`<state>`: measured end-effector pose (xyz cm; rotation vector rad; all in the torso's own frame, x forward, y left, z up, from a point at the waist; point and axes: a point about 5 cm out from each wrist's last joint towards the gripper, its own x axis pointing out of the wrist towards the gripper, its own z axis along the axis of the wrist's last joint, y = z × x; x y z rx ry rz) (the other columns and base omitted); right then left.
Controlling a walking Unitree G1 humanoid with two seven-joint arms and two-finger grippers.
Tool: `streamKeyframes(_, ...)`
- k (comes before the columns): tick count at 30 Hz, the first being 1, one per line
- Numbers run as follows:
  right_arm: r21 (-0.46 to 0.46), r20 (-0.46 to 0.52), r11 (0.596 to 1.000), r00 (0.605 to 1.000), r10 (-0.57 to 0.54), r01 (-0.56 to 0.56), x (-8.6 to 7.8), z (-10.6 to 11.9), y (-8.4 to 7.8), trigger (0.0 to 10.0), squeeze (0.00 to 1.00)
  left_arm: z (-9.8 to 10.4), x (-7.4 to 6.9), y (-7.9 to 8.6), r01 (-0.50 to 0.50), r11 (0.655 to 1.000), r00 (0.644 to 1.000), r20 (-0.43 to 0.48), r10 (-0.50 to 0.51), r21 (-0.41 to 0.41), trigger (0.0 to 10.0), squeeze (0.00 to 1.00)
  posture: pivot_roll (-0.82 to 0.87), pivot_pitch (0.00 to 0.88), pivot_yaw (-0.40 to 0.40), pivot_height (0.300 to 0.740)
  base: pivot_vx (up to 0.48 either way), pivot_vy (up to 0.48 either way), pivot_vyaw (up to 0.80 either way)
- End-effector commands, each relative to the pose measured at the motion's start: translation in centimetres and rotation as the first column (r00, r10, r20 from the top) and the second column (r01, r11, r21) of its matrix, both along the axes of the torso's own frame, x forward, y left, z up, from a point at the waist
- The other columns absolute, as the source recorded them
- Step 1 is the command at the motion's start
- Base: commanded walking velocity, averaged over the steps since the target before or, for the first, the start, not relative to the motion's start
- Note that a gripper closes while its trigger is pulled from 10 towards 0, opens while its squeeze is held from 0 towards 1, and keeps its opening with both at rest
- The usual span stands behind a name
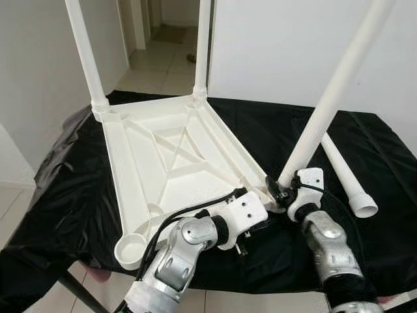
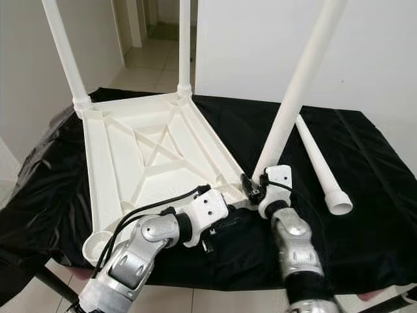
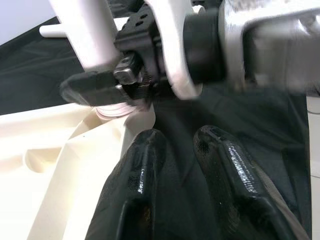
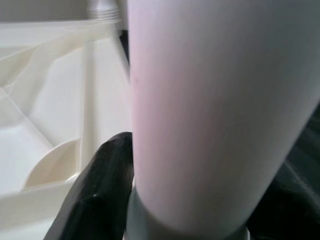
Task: Building children table
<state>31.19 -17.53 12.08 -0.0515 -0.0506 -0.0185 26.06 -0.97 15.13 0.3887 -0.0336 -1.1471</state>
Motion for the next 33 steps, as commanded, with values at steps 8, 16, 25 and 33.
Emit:
streamKeyframes(8, 0.071, -0.101, 0.972, 0.971, -0.218, 0.226, -1.7, -2.0, 0.9, 10.0, 0.00, 0.4, 0.1, -0.8, -0.126, 0.989, 0.992, 0.015, 0.127, -0.077, 10.0, 0.00, -0.03, 0.004, -0.040, 0.740, 0.000, 0.000, 0.00)
streamKeyframes(16, 0.053, -0.087, 0.977, 0.976, -0.202, 0.207, -1.7, -1.5, 1.4, 10.0, 1.00, 0.4, 0.2, -0.8, -0.129, 0.989, 0.991, 0.018, 0.131, -0.077, 10.0, 0.00, -0.02, 0.000, -0.044, 0.740, 0.000, 0.000, 0.00)
streamKeyframes(25, 0.055, -0.042, 0.986, 0.987, -0.158, 0.160, -1.6, -0.6, 1.1, 10.0, 1.00, 0.3, 0.1, -0.8, -0.126, 0.989, 0.992, 0.017, 0.127, -0.078, 10.0, 0.00, -0.03, 0.000, -0.041, 0.740, 0.000, 0.000, 0.00)
streamKeyframes(33, 0.052, 0.007, 0.998, 1.000, 0.022, -0.022, -1.3, 0.2, 0.3, 10.0, 0.00, 0.3, 0.0, -0.9, -0.122, 0.989, 0.992, 0.016, 0.124, -0.077, 10.0, 0.00, -0.03, 0.000, -0.037, 0.740, 0.000, 0.000, 0.00)
